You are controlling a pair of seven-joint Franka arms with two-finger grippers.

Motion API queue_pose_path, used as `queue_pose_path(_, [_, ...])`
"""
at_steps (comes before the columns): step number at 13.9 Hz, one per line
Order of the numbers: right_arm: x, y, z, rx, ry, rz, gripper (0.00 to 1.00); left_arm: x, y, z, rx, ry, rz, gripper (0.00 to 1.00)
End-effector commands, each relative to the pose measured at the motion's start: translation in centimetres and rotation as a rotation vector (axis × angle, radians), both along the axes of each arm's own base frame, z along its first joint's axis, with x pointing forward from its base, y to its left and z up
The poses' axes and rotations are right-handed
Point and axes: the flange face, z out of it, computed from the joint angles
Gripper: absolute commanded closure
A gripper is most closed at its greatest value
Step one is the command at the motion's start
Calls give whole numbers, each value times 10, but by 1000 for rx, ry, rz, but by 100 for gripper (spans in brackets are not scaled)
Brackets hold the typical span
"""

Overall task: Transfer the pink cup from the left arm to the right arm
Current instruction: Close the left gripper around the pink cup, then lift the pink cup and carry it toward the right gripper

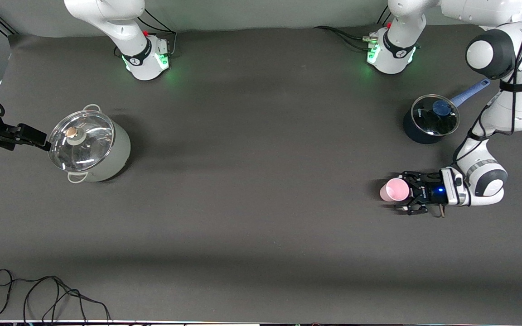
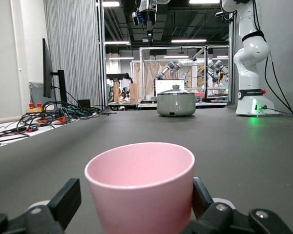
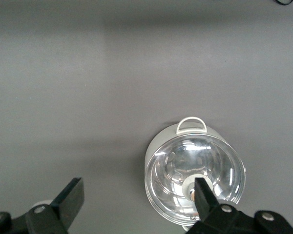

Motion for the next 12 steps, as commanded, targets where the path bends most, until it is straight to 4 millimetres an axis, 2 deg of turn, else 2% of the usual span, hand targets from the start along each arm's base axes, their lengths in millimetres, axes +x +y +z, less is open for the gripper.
queue_pose_path(1, [-2,-1,4,4,-1,1,0,2,-14,-9,-17,-22,12,1])
queue_pose_path(5, [-2,-4,4,2,0,-5,0,4,-20,-9,-25,-38,17,3])
queue_pose_path(6, [-3,-5,5,2,-2,-5,0,5,-22,-9,-26,-44,15,9])
queue_pose_path(8, [-3,-6,4,2,0,-6,0,10,-34,-5,-32,-85,10,75])
queue_pose_path(9, [-3,-6,4,2,0,-6,0,14,-39,-3,-29,-96,5,100])
queue_pose_path(12, [-3,-6,4,2,0,-6,0,23,-49,4,-20,-176,1,100])
